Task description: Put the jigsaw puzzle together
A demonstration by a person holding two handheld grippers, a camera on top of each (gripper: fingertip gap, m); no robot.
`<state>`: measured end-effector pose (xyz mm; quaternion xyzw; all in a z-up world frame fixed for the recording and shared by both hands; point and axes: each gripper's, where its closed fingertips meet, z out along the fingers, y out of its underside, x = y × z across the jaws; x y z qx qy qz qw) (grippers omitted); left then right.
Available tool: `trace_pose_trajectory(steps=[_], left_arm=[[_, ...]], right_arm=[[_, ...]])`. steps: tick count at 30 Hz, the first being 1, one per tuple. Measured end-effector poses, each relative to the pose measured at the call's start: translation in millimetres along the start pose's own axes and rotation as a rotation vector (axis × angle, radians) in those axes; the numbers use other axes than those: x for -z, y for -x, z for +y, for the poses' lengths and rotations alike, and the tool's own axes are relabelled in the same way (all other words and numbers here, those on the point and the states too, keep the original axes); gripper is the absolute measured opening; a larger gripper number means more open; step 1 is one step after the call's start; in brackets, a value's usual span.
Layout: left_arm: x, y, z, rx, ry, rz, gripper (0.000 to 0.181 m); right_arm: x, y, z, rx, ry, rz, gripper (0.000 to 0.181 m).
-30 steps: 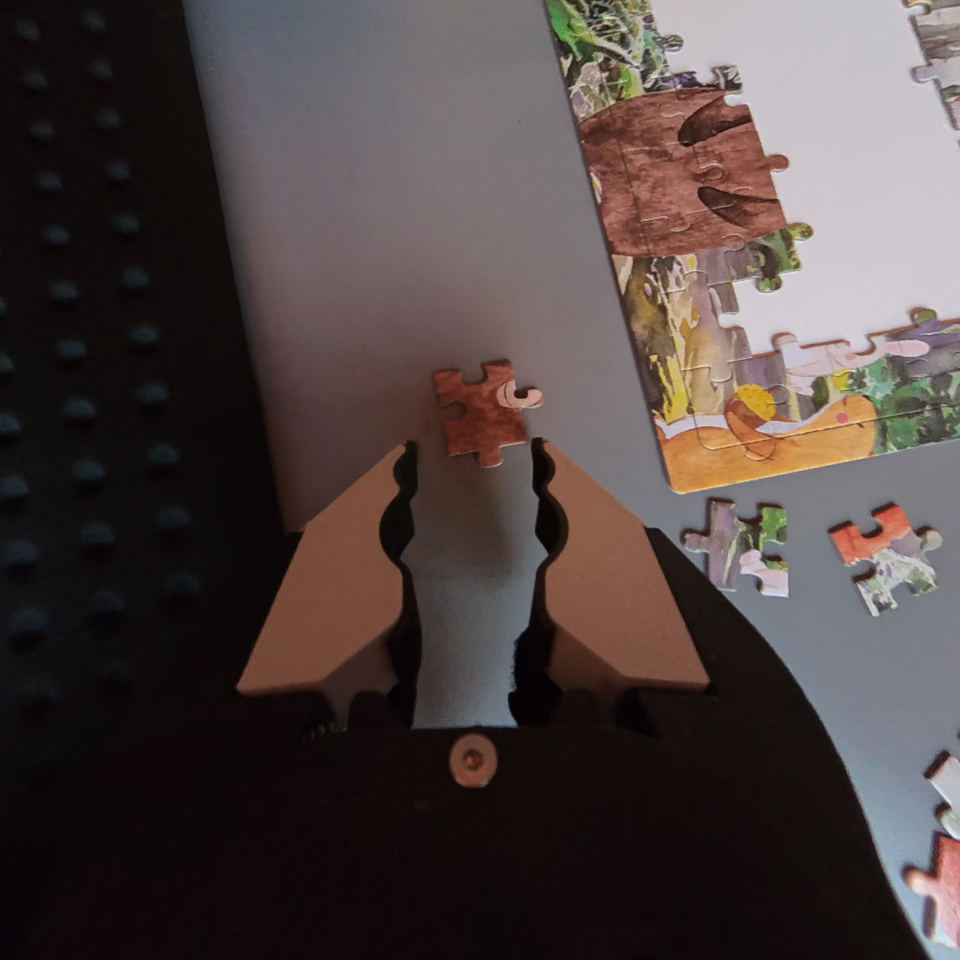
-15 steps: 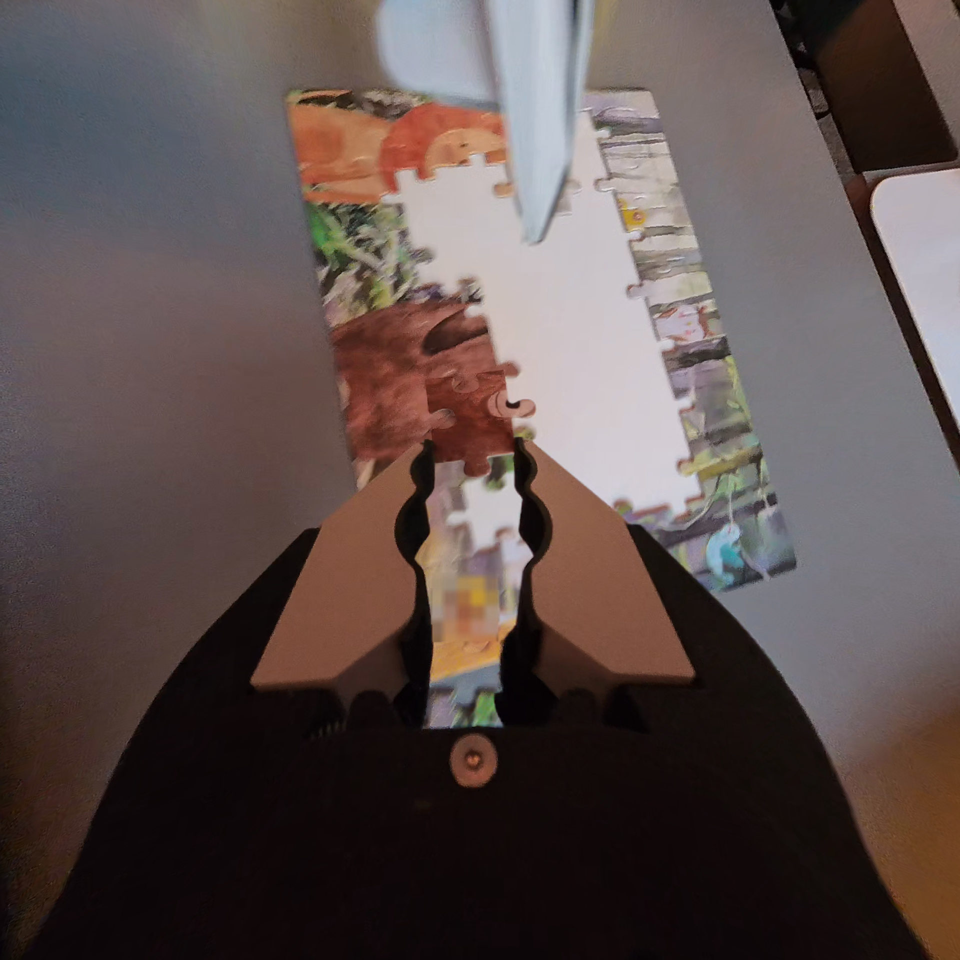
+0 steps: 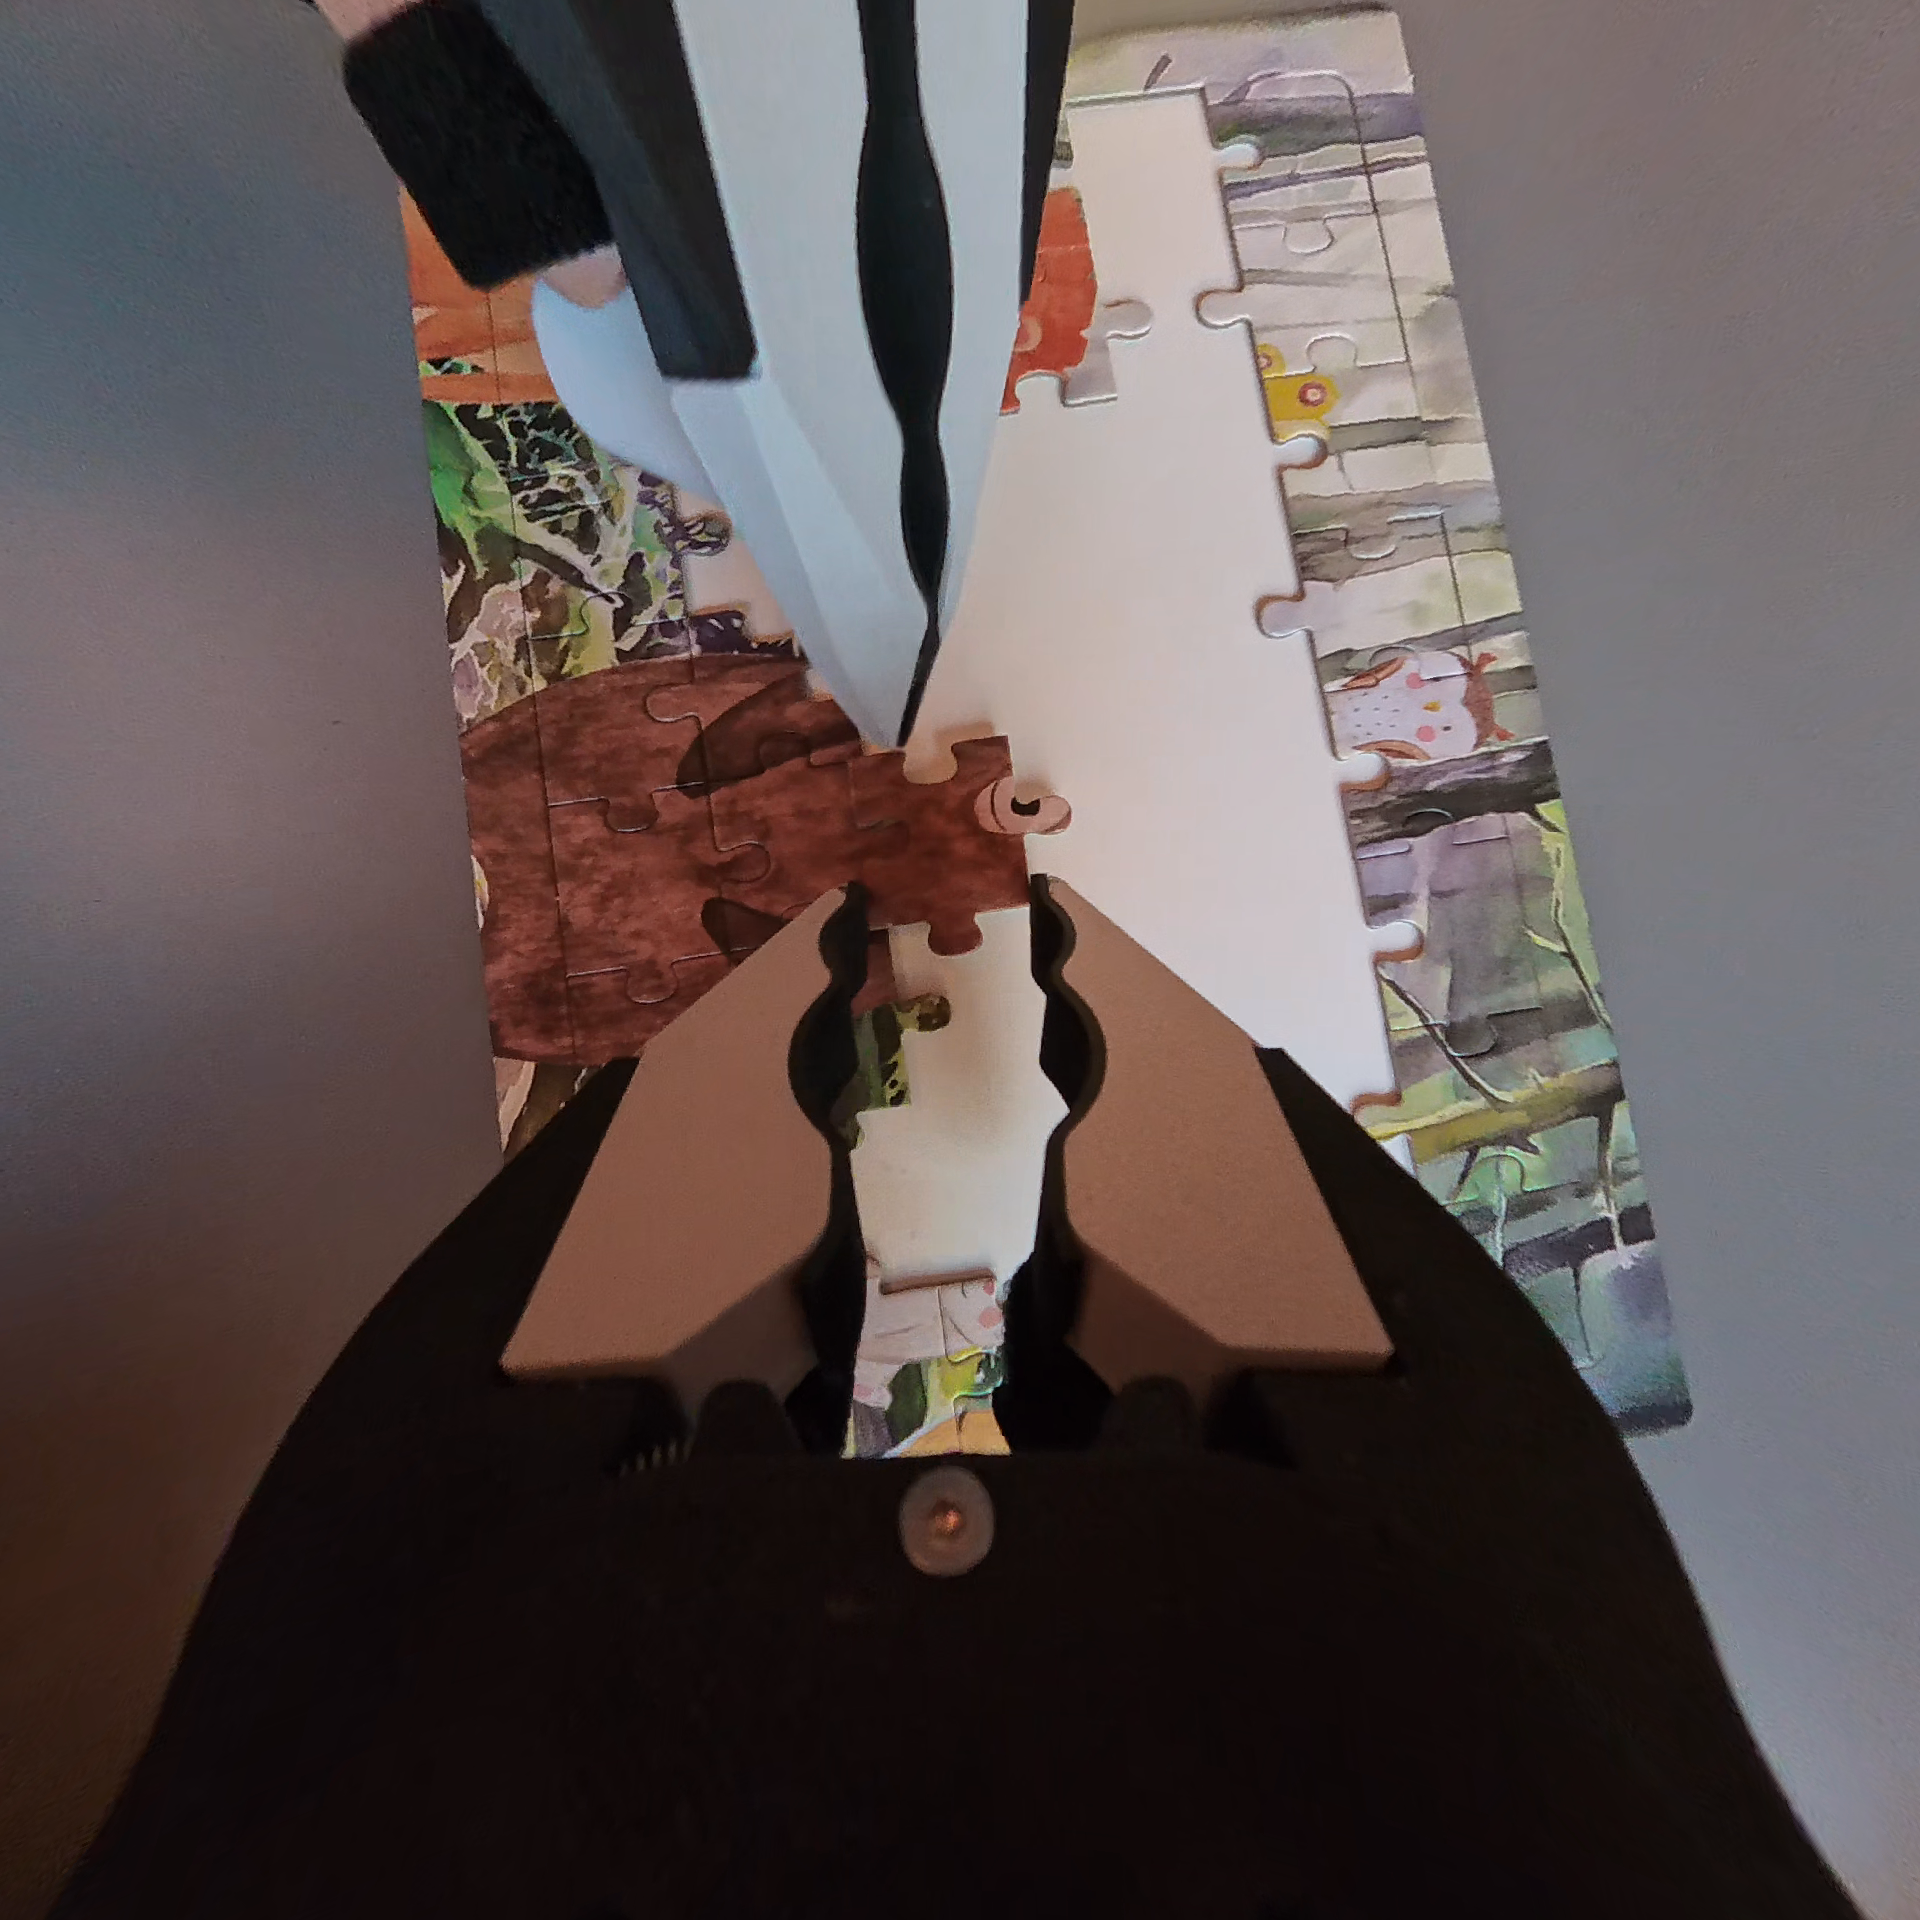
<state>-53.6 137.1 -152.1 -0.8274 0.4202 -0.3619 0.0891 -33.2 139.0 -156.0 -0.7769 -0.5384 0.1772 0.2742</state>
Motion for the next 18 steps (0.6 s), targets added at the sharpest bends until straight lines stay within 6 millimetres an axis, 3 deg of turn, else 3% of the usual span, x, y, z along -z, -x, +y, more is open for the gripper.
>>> trace_pose_trajectory(steps=[6, 13, 18], left_arm=[[-8.6, 3.3, 1.3, -0.043, 0.017, -0.04, 0.0], [-6.6, 8.1, -0.2, -0.043, 0.011, -0.071, 0.0], [-5.2, 7.0, -1.9, -0.046, 0.005, -0.075, 0.0]], right_arm=[[6.8, -6.5, -2.4, -0.024, -0.057, 0.018, 0.033], [-1.3, -1.4, -1.6, -0.034, -0.066, -0.019, 0.027], [15.4, -12.1, -2.9, -0.082, -0.119, 0.007, 0.022]])
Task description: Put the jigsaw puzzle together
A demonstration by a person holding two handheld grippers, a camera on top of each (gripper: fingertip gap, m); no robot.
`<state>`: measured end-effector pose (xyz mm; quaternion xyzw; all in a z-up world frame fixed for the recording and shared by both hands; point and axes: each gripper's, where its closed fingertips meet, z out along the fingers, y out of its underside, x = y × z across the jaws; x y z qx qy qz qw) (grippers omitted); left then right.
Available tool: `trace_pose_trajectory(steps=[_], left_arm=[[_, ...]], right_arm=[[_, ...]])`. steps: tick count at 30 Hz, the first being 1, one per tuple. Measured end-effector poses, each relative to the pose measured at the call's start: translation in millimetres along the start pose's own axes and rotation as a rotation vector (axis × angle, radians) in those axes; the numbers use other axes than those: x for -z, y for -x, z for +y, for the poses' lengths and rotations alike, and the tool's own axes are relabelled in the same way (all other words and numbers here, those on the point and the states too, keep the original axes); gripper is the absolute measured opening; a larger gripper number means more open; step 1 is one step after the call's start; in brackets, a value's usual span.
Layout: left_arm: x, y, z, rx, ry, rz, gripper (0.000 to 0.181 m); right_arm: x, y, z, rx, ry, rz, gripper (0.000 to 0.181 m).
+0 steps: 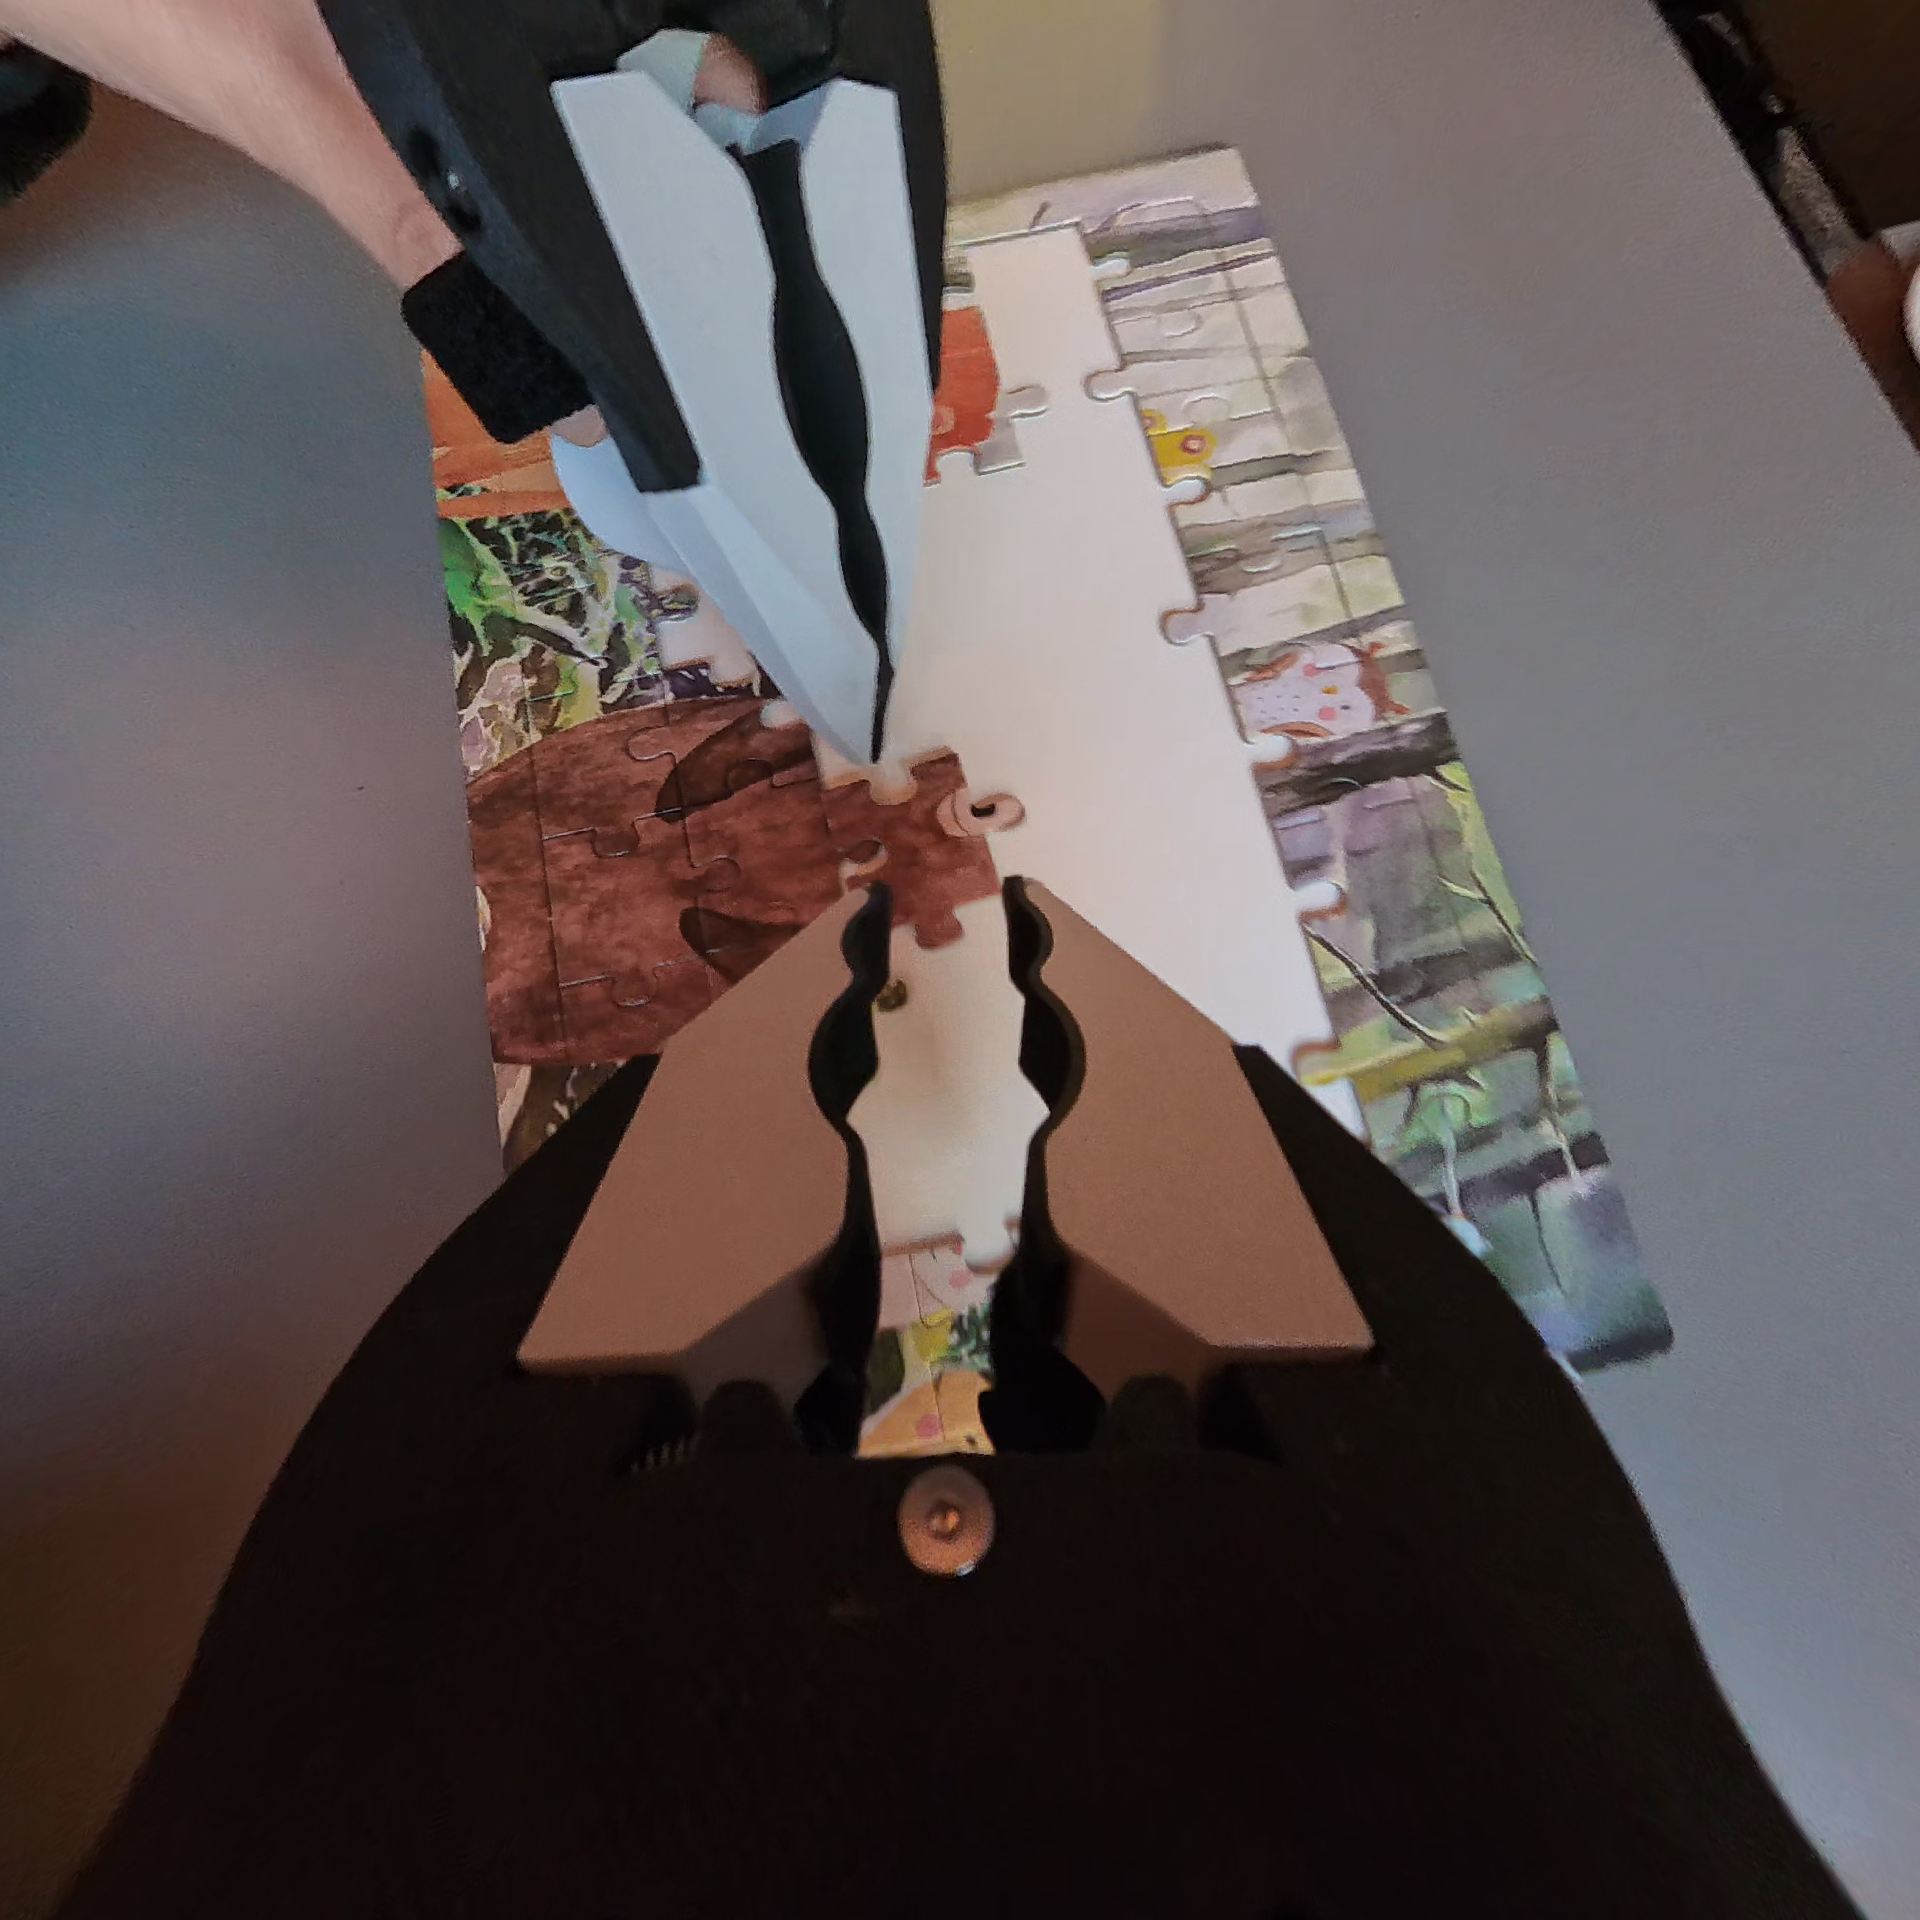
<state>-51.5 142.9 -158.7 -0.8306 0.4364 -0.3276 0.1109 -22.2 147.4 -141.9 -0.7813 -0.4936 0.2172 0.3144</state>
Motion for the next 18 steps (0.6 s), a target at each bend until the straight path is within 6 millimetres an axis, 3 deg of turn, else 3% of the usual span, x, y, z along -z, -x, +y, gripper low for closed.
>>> trace_pose_trajectory(steps=[2, 7, 18], left_arm=[[0.0, -0.7, -0.4, -0.001, 0.0, 0.001, 0.0], [-1.9, 0.3, 2.0, -0.002, 0.014, -0.007, 0.0], [0.9, 3.3, 2.6, 0.022, 0.008, 0.0, 0.0]], right_arm=[[3.8, -7.4, 6.2, -0.022, 0.007, 0.022, 0.011], [-7.9, -4.4, 18.4, 0.009, 0.07, 0.017, 0.012], [-12.0, 2.5, 13.0, 0.048, 0.074, 0.016, 0.012]])
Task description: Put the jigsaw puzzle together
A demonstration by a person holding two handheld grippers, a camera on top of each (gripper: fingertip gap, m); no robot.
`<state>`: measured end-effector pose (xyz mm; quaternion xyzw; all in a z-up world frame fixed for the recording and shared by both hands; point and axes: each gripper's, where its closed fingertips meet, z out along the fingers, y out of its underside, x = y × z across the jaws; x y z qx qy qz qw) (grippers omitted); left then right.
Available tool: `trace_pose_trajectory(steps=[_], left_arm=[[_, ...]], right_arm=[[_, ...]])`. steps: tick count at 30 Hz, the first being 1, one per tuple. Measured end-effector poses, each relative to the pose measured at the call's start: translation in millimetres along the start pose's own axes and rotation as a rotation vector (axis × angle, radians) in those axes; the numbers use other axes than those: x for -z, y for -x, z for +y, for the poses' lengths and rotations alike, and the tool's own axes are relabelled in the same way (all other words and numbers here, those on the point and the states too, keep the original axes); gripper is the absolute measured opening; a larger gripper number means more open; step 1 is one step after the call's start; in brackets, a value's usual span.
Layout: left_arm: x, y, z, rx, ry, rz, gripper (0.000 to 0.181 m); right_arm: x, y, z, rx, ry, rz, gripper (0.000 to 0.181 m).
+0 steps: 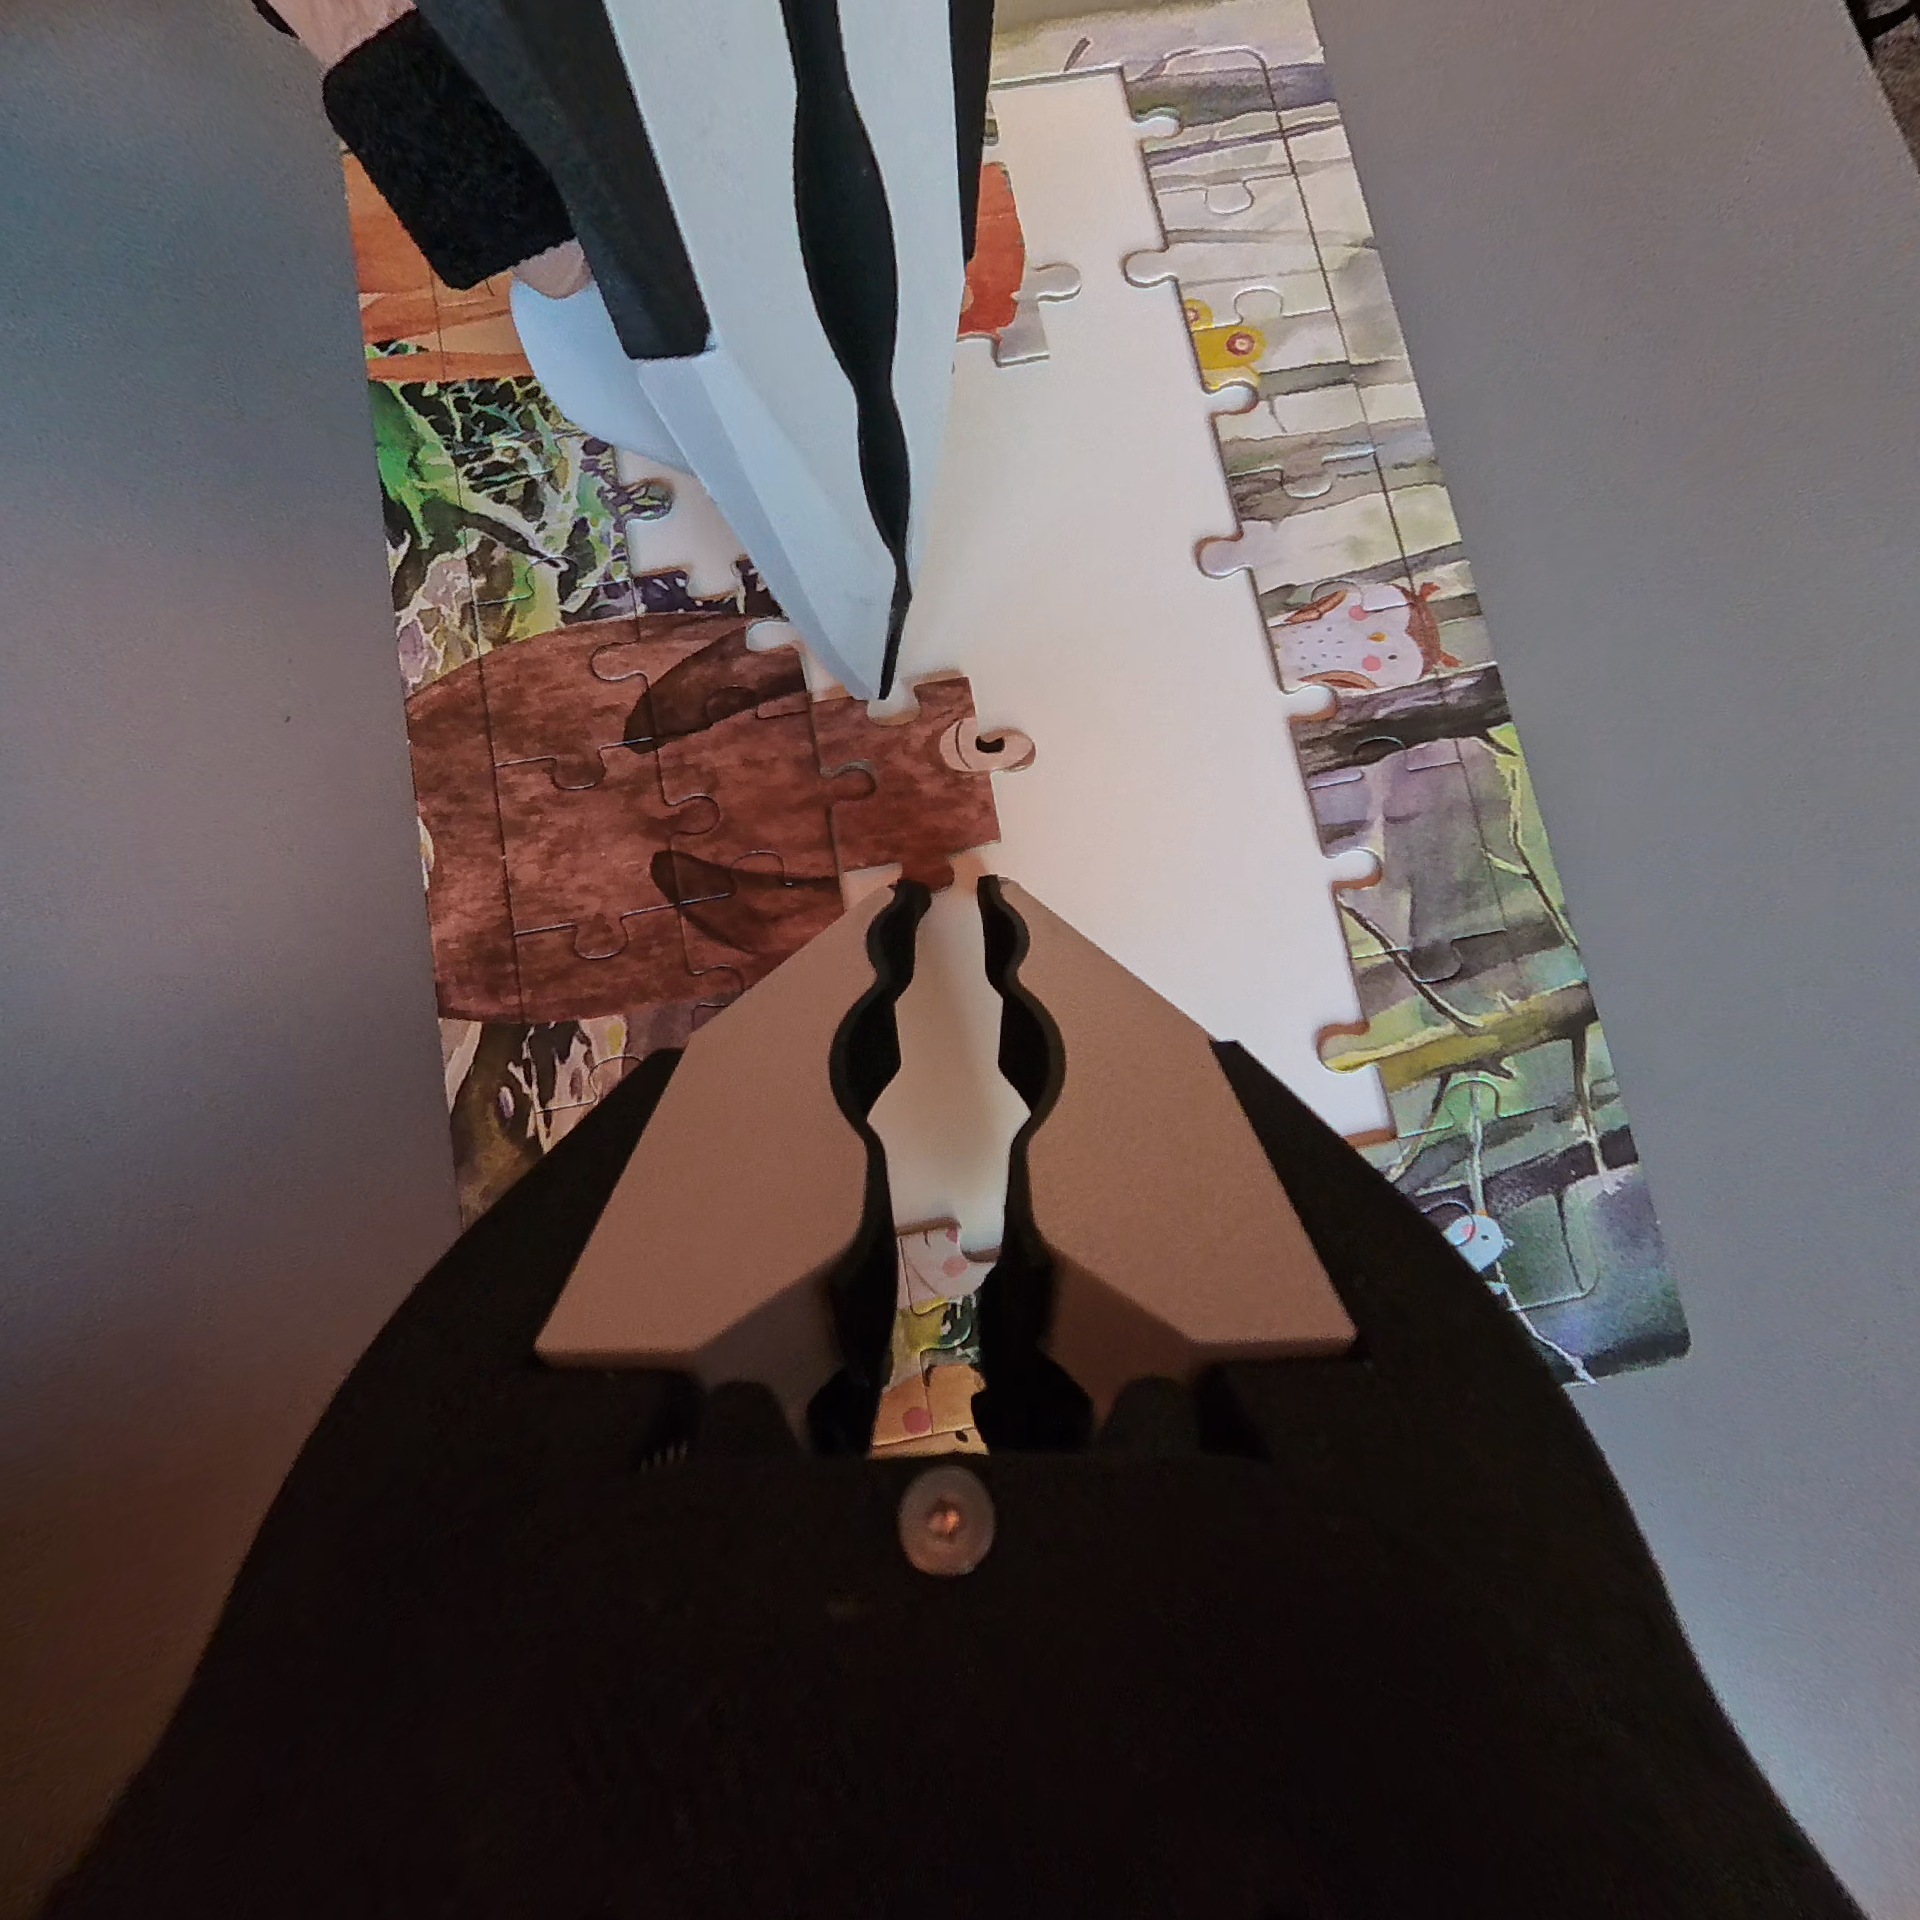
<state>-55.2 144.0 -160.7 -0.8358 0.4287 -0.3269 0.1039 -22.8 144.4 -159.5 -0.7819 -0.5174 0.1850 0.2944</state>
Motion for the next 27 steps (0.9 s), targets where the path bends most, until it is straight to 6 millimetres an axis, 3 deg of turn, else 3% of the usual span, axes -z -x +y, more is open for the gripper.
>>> trace_pose_trajectory(steps=[12, 27], left_arm=[[-1.1, -1.7, 1.2, -0.012, 0.01, -0.001, 0.0], [-3.2, -1.0, -2.1, -0.011, -0.003, -0.015, 0.0]], right_arm=[[2.8, 9.6, -18.1, 0.02, -0.056, -0.015, 0.015], [-9.1, 14.5, -12.7, -0.002, -0.027, -0.035, 0.001]])
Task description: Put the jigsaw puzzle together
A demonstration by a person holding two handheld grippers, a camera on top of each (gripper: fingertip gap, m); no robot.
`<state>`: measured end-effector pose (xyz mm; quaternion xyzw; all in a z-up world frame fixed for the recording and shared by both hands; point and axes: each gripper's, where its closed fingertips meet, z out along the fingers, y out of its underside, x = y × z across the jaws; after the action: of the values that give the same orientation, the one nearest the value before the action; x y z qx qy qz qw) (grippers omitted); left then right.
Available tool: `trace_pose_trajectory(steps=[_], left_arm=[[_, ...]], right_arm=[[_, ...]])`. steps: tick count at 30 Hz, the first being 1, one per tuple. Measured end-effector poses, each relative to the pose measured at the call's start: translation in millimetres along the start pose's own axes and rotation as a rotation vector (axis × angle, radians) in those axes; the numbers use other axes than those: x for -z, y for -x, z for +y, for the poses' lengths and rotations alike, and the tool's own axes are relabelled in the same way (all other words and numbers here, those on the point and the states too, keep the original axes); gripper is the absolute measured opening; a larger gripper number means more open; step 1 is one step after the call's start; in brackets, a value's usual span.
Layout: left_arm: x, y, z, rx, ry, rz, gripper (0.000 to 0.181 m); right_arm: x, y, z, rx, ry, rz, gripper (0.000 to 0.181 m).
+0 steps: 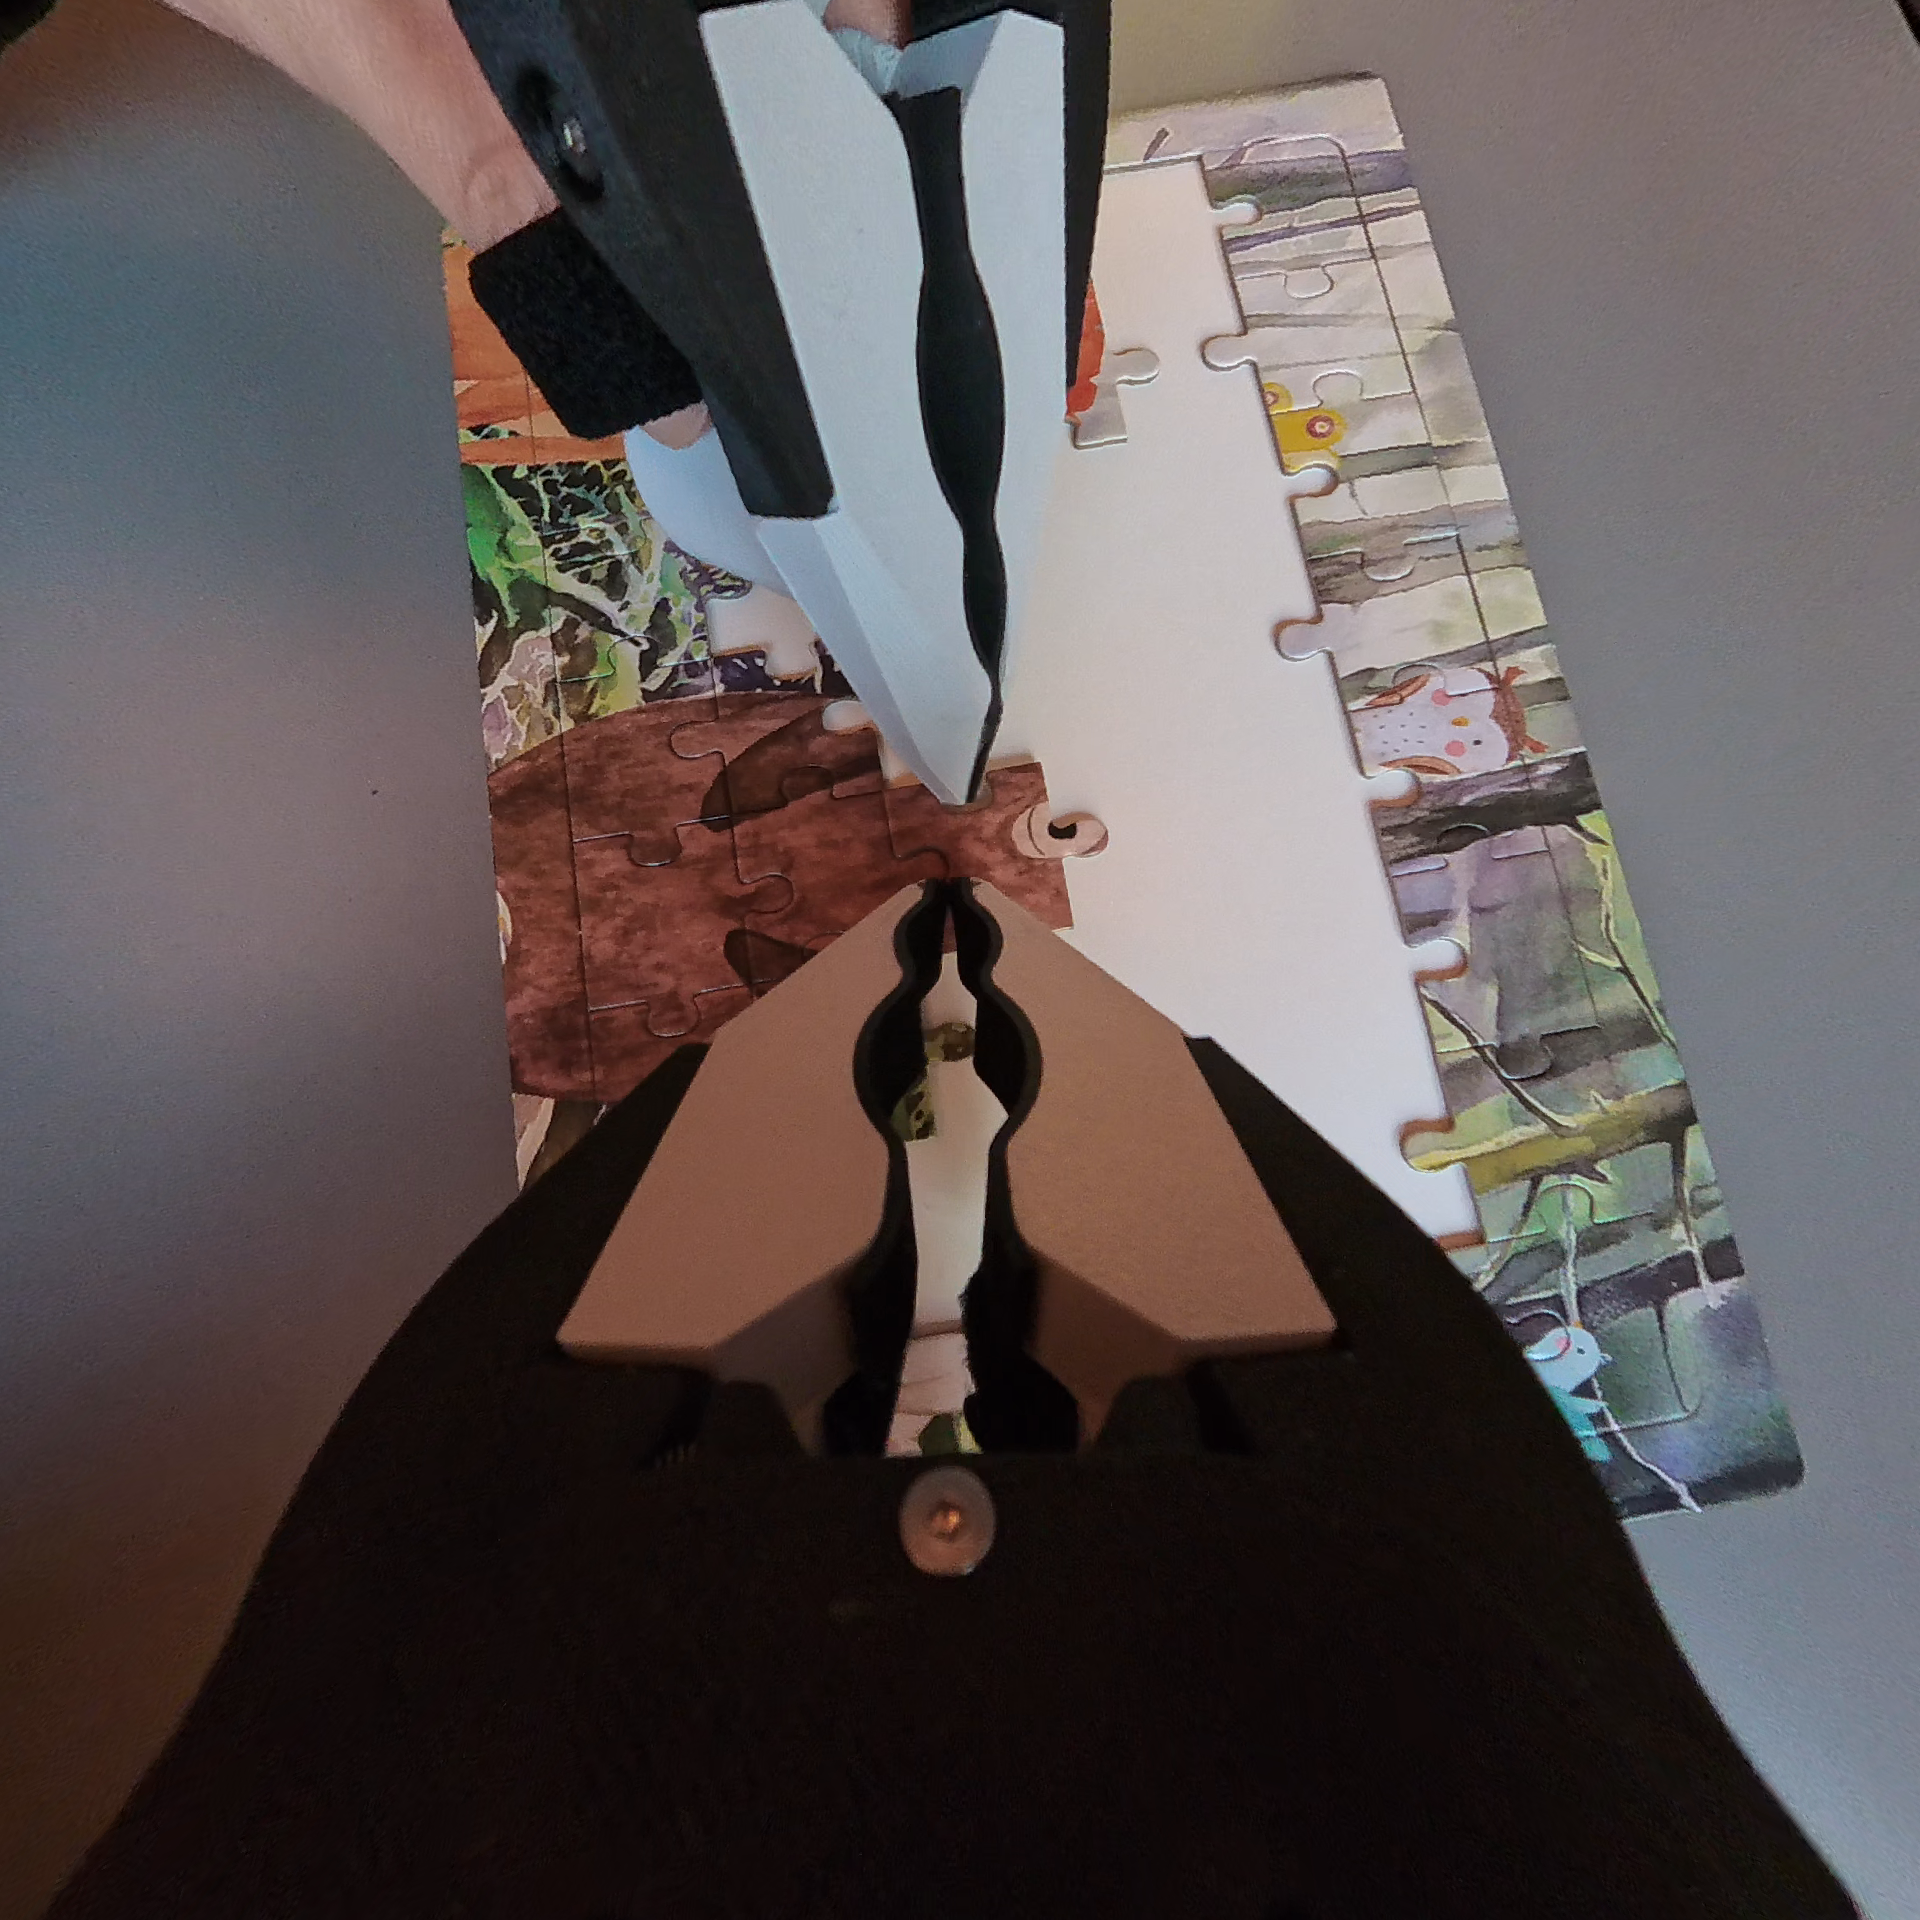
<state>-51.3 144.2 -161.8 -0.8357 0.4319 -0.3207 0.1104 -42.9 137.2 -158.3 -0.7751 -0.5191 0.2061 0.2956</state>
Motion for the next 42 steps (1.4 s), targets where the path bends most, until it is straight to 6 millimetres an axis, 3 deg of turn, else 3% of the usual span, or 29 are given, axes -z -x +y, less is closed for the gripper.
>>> trace_pose_trajectory(steps=[7, 13, 32, 34, 36, 37, 40, 42], left_arm=[[1.5, -1.2, 2.0, -0.06, 0.02, -0.037, 0.0], [5.7, -15.8, -5.4, -0.034, -0.024, 0.06, 0.0], [-3.8, -11.1, 3.5, -0.1, 0.035, -0.008, 0.0], [-3.1, -10.7, 3.6, -0.079, 0.039, 0.0, 0.0], [3.2, -8.2, 0.0, -0.073, 0.022, -0.011, 0.0], [10.2, -10.9, -9.1, -0.07, -0.034, 0.003, 0.0], [44.4, -24.6, -42.3, -0.047, -0.234, 0.06, 0.0], [68.3, -27.6, -57.5, -0.082, -0.338, 0.028, 0.0]], right_arm=[[-0.3, 0.5, 0.8, -0.03, 0.012, 0.01, 0.0], [-0.4, 0.3, 1.2, -0.017, 0.036, 0.032, 0.0], [-0.8, -0.6, 2.7, -0.03, 0.001, 0.021, 0.0], [8.6, -5.9, 2.7, 0.019, 0.021, 0.06, 0.0], [49.2, -17.5, -21.9, 0.086, -0.067, 0.168, 0.0], [84.9, -23.4, -40.0, 0.102, -0.139, 0.245, 0.0], [231.8, -24.2, -78.6, 0.097, -0.369, 0.542, 0.0], [322.3, -8.6, -77.8, 0.086, -0.521, 0.73, 0.001]])
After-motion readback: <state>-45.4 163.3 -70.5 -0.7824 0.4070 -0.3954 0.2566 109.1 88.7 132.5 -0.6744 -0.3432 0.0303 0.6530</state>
